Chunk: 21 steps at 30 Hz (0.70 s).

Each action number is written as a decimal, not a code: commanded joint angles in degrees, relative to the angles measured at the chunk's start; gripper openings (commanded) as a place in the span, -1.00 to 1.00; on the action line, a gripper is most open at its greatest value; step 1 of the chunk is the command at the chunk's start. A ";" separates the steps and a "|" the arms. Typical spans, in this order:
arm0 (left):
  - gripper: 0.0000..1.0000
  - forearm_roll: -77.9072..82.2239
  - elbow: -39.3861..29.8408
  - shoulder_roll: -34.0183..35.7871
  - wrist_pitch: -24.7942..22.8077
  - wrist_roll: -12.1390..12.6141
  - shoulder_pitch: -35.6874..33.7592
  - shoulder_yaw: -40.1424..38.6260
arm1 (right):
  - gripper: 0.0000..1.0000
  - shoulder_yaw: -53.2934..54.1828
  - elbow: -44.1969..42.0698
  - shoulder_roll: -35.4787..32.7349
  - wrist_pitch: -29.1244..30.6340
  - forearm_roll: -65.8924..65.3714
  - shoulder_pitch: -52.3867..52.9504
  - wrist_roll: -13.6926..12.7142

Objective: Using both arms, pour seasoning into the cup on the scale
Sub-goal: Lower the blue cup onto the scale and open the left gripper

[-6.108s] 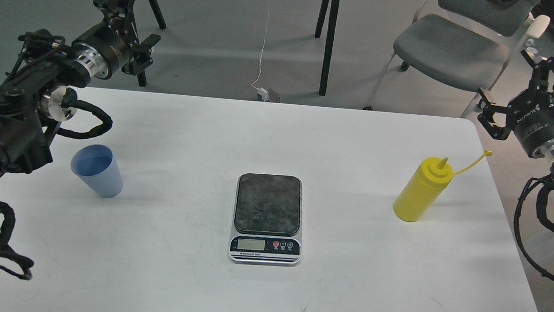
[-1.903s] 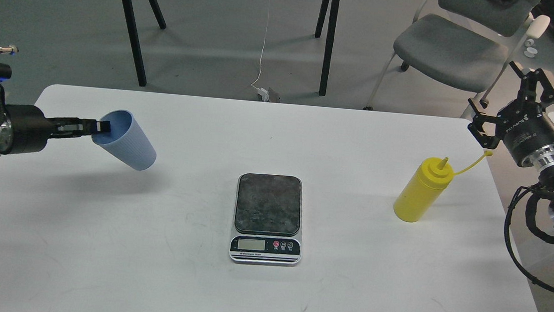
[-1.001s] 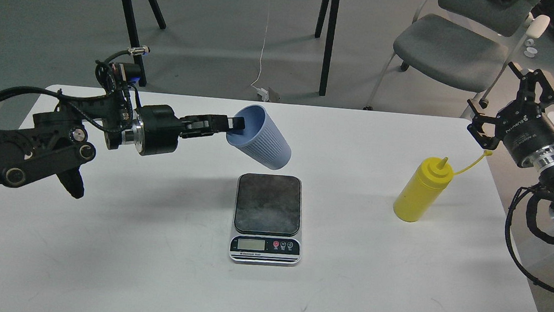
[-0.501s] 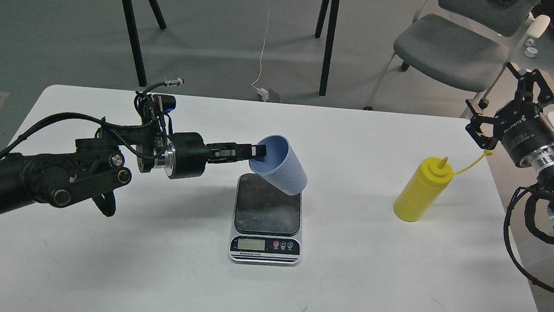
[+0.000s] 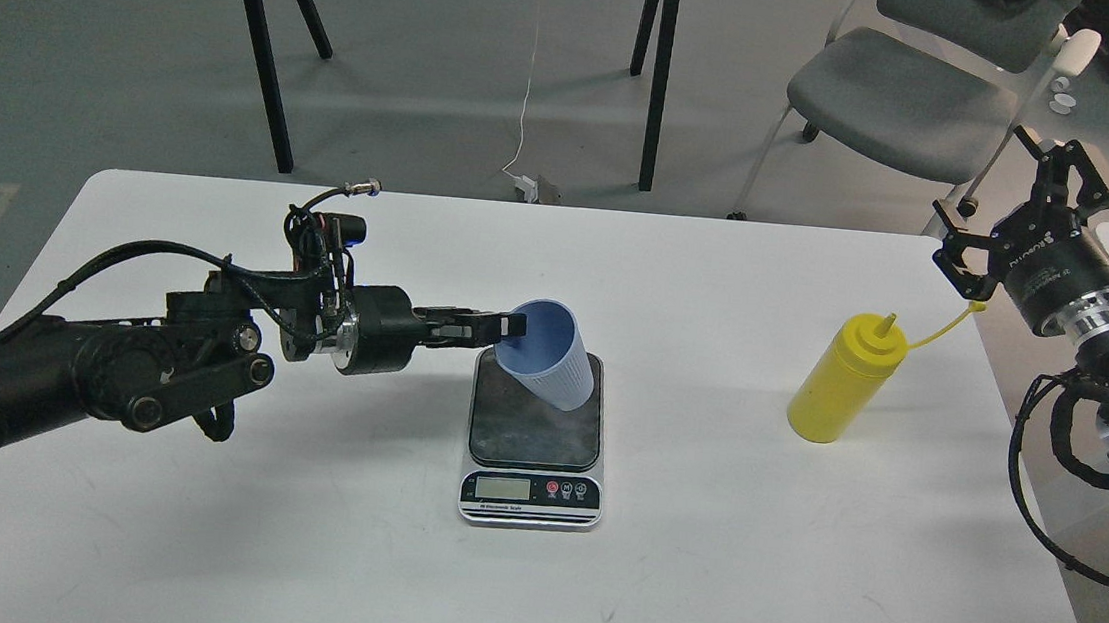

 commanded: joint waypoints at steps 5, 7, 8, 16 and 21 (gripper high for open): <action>-0.65 3.73 0.88 0.34 -0.10 0.00 -0.44 1.55 | 0.99 -0.09 -0.08 -0.03 0.00 0.00 0.09 0.01; -0.65 3.91 0.79 0.42 -0.19 0.00 -0.70 1.55 | 0.99 -0.09 -0.08 -0.03 0.00 0.00 0.09 0.01; -0.65 3.82 0.70 0.51 -0.19 0.00 -0.70 1.55 | 0.99 -0.09 -0.08 -0.03 0.00 0.00 0.09 0.01; -0.61 3.82 -3.16 3.32 -1.86 0.00 -3.25 1.28 | 0.99 -0.09 0.19 -0.03 0.00 0.00 0.09 0.01; -0.59 3.47 -4.83 5.17 -3.53 0.00 -4.22 1.20 | 0.99 -0.09 0.19 0.06 0.00 0.00 0.00 0.01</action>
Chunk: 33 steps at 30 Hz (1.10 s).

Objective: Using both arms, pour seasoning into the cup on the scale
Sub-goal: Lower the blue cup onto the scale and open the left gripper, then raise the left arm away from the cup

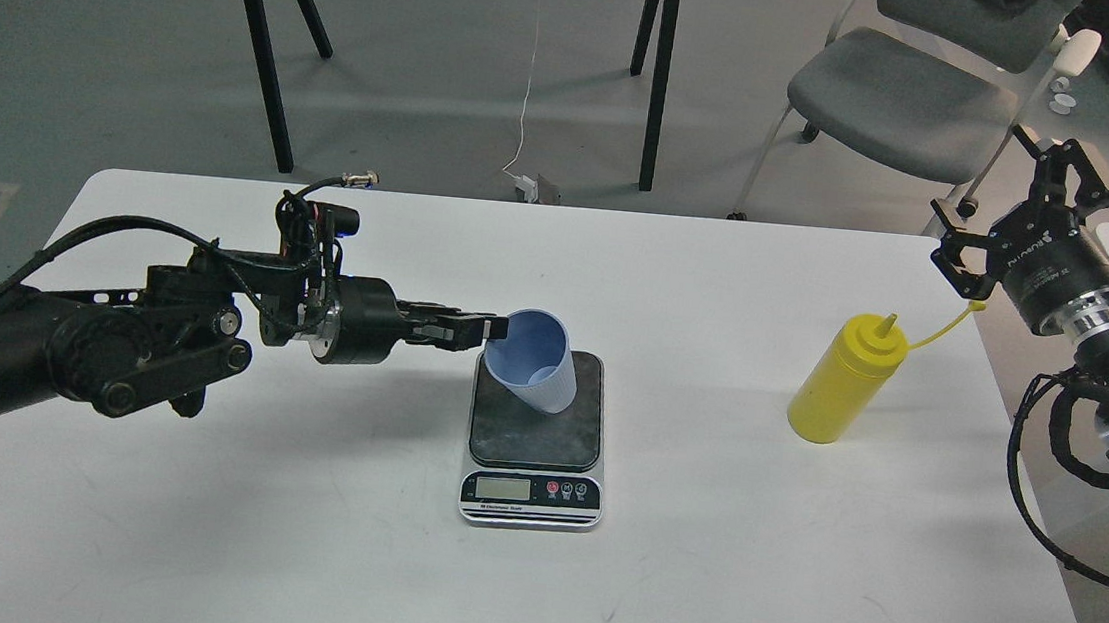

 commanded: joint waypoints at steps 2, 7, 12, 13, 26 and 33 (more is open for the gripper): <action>-0.56 -0.30 -1.74 1.44 -0.98 0.00 -0.31 -0.07 | 0.99 0.00 0.00 0.10 0.00 0.00 -0.09 0.09; -0.44 -0.92 -4.82 3.11 -2.47 0.00 -0.40 -0.86 | 0.99 0.00 0.00 0.54 0.00 0.00 0.00 0.01; -0.05 -8.54 -5.88 6.27 -5.10 0.00 -2.24 -4.46 | 0.99 0.00 0.00 0.54 0.00 0.00 0.00 0.09; 0.08 -11.35 -5.88 6.98 -6.16 0.00 -2.77 -6.03 | 0.99 0.00 0.00 0.54 0.00 0.00 0.00 0.01; 0.95 -62.42 11.86 -2.05 -7.40 5.49 -13.65 -29.08 | 0.99 0.71 0.35 -0.25 0.00 0.27 0.09 -0.43; 0.98 -69.38 16.71 -9.27 -4.06 9.54 -14.11 -28.55 | 0.99 0.71 0.52 -0.43 0.00 0.88 0.79 -0.70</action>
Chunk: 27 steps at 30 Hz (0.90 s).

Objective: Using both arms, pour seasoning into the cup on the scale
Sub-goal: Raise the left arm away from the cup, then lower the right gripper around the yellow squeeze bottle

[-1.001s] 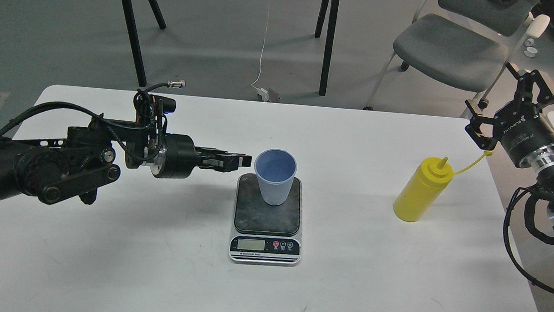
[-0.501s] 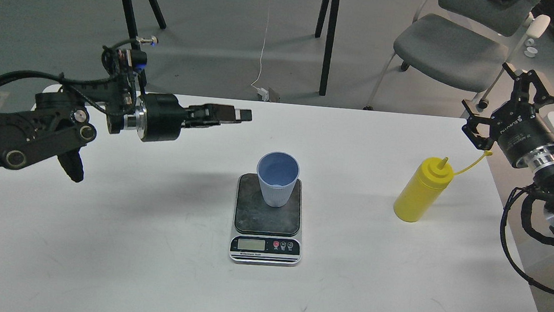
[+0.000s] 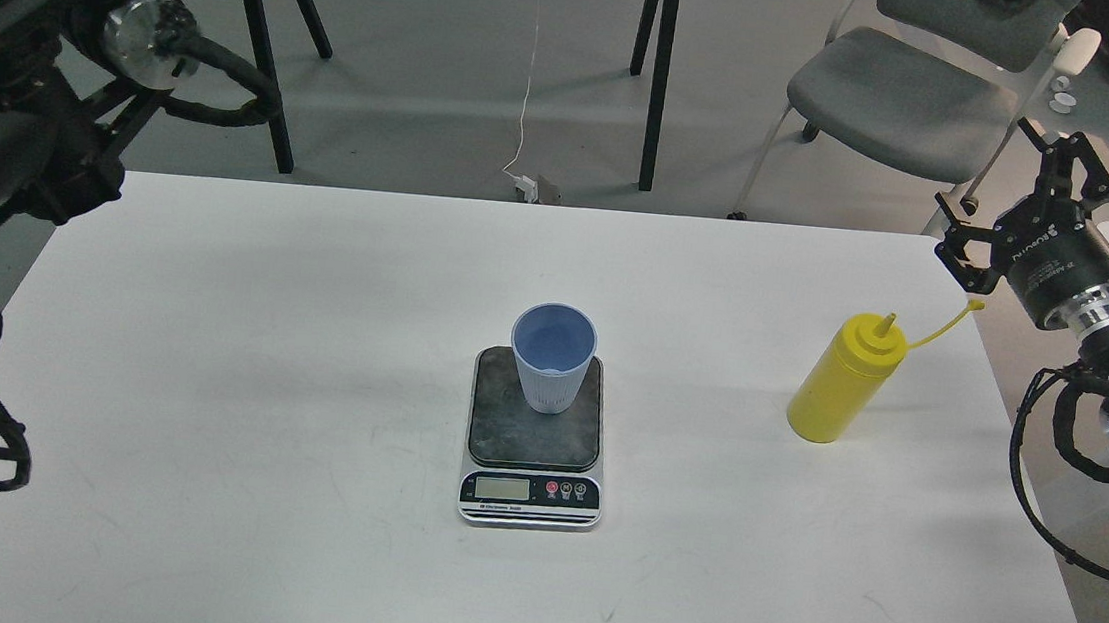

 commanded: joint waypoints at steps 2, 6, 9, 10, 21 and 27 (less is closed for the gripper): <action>0.99 -1.92 1.87 -3.43 3.56 6.02 1.76 0.40 | 0.99 0.08 1.76 -0.52 0.00 1.01 0.24 -0.19; 0.99 -1.74 1.78 -4.23 3.05 7.98 6.51 0.40 | 0.99 -0.35 7.29 -5.43 0.00 6.44 -0.64 -1.85; 0.99 -1.65 1.70 -3.62 1.73 7.19 8.27 0.40 | 0.99 -0.45 11.16 -9.48 0.00 15.13 -3.00 -5.71; 0.99 -1.65 1.78 -3.53 1.46 6.92 8.45 0.40 | 0.99 -0.45 11.96 -10.27 0.00 17.51 -4.14 -6.68; 0.99 -1.92 1.78 -0.63 -3.02 4.90 9.42 -0.13 | 0.99 -0.18 24.87 -18.89 0.00 33.61 -22.42 -8.72; 0.99 -1.83 1.43 -0.27 -3.55 5.43 9.24 0.04 | 0.99 -0.36 32.88 -17.75 0.00 33.71 -29.03 -8.10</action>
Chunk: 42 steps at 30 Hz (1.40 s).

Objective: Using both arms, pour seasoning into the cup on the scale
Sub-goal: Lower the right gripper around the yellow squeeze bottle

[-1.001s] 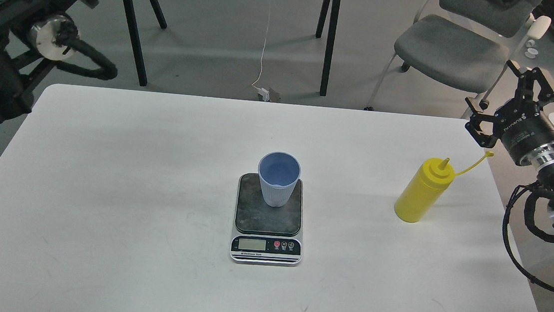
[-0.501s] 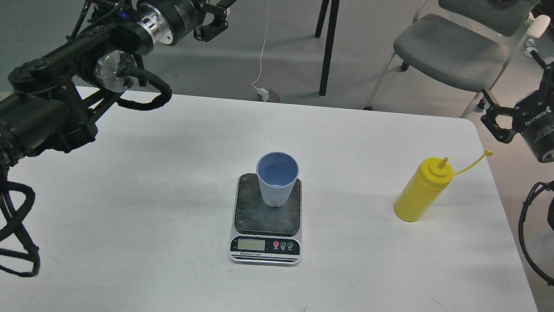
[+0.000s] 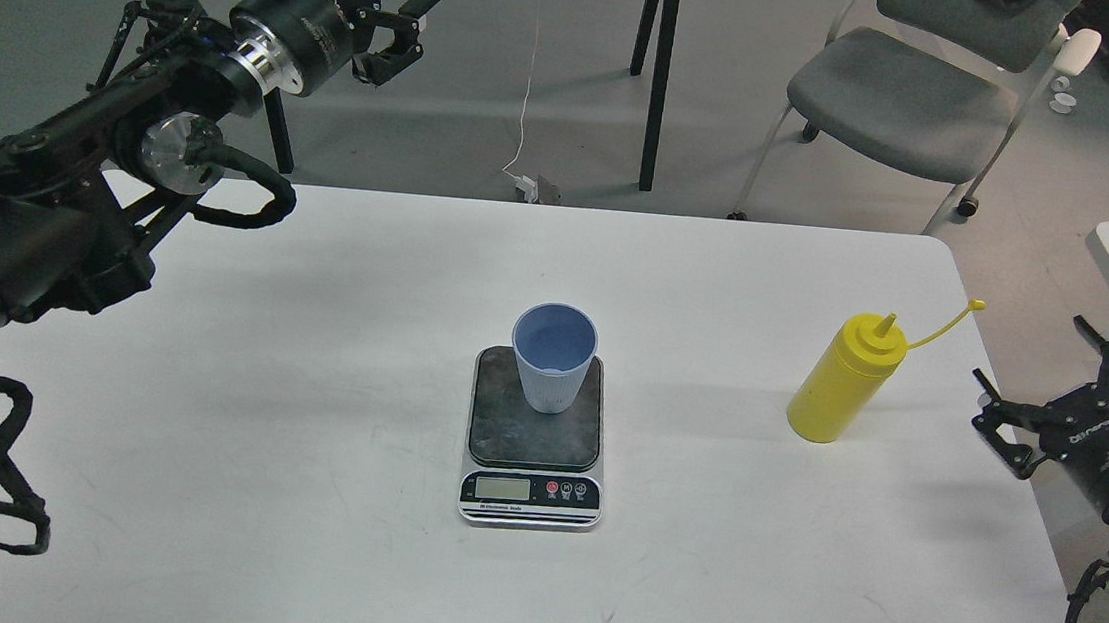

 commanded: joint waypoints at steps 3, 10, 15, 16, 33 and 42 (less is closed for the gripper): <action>0.99 0.21 -2.49 -0.03 0.68 0.65 -0.24 0.45 | 0.99 -0.57 3.77 4.42 0.00 -1.22 -2.75 0.54; 0.99 0.91 -4.52 -0.03 0.59 0.65 -0.32 0.63 | 0.99 -0.48 3.25 9.52 0.00 -5.35 -2.84 0.62; 0.99 1.09 -7.07 0.15 0.68 0.48 -0.06 0.89 | 0.99 -0.13 2.55 11.55 0.00 -5.80 -3.01 0.63; 0.99 1.09 -7.07 0.06 0.68 0.39 -0.06 1.06 | 0.99 0.05 2.28 11.99 0.00 -5.80 -3.01 0.63; 0.99 2.32 -7.16 2.17 0.41 -0.05 -0.06 0.98 | 0.99 4.35 -4.83 18.23 0.00 -5.89 -2.93 0.54; 0.99 2.41 -7.25 3.14 0.32 -0.05 -0.06 1.06 | 0.99 6.64 -10.02 24.64 0.00 -6.68 -2.84 0.63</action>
